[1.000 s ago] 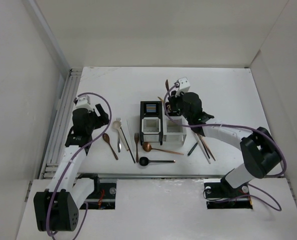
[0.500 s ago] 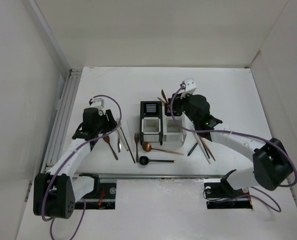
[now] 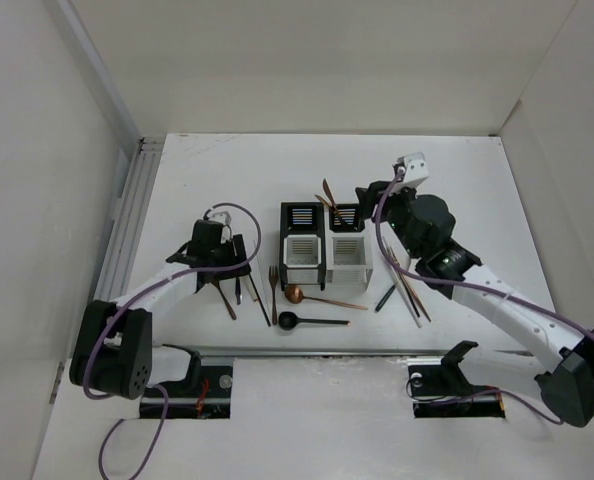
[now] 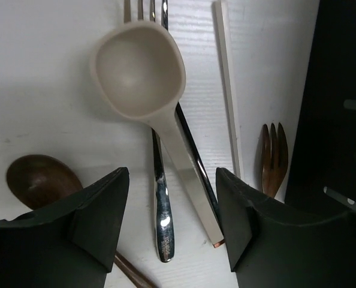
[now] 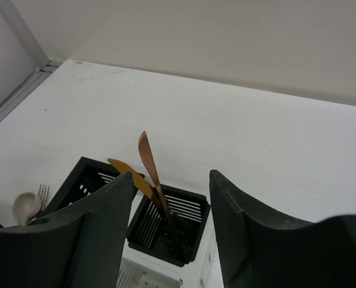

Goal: Sort the eating utensils into containers

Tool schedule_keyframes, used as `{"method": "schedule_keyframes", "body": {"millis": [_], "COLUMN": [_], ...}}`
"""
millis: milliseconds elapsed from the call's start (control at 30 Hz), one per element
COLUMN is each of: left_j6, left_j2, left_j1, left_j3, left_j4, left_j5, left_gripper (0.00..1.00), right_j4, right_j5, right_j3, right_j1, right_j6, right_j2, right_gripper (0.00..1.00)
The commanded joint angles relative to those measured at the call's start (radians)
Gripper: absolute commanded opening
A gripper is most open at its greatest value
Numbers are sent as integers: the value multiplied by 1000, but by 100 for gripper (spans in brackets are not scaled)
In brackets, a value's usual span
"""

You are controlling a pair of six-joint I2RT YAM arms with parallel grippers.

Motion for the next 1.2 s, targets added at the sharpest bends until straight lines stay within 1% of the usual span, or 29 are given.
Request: {"method": "schedule_keyframes", "body": {"millis": [0,67,100,200,300,333,367,467,500,633,867,1033,1067,1100,1133,1167], "left_j6": [-43,-43,-43,-52,-52,-61,-61,-74,-74,-83,-83,-74,-74,-74,-74,-65], "left_j2": [22,22,31,50,59,59,59,59,59,39,18,7,-2,-2,-2,-2], "left_j1": [-22,-22,-22,-22,-22,-22,-22,-22,-22,-22,-22,-22,-22,-22,-22,-22], "left_j3": [27,16,16,7,7,7,7,7,7,27,68,90,90,90,90,90], "left_j4": [-20,-8,3,14,25,25,25,25,13,-30,-95,-95,-95,-84,-84,-84], "left_j5": [-17,-17,-17,-42,-62,-62,-62,-82,-97,-129,-148,-138,-138,-138,-138,-138], "left_gripper": [57,55,52,47,38,35,28,19,13,0,0,0,4,6,6,4], "right_j4": [-43,-43,-43,-43,-52,-52,-52,-52,-52,-62,-62,-62,-62,-62,-62,-62], "right_j5": [29,39,40,62,84,84,84,84,84,84,75,56,47,47,47,47], "right_j3": [17,17,8,8,-3,-15,-15,-26,-26,-26,-17,-17,-17,-17,-17,-17], "right_j1": [12,12,12,12,12,12,12,12,12,12,12,12,12,12,12,12], "right_j6": [13,13,13,2,-7,-7,-7,-7,-7,-7,-7,-17,-17,-17,-17,-17], "right_j2": [-39,-50,-50,-61,-83,-93,-102,-112,-112,-112,-92,-73,-73,-73,-73,-73], "right_gripper": [59,59,59,59,59,59,59,59,59,59,59,59,59,59,59,59]}}
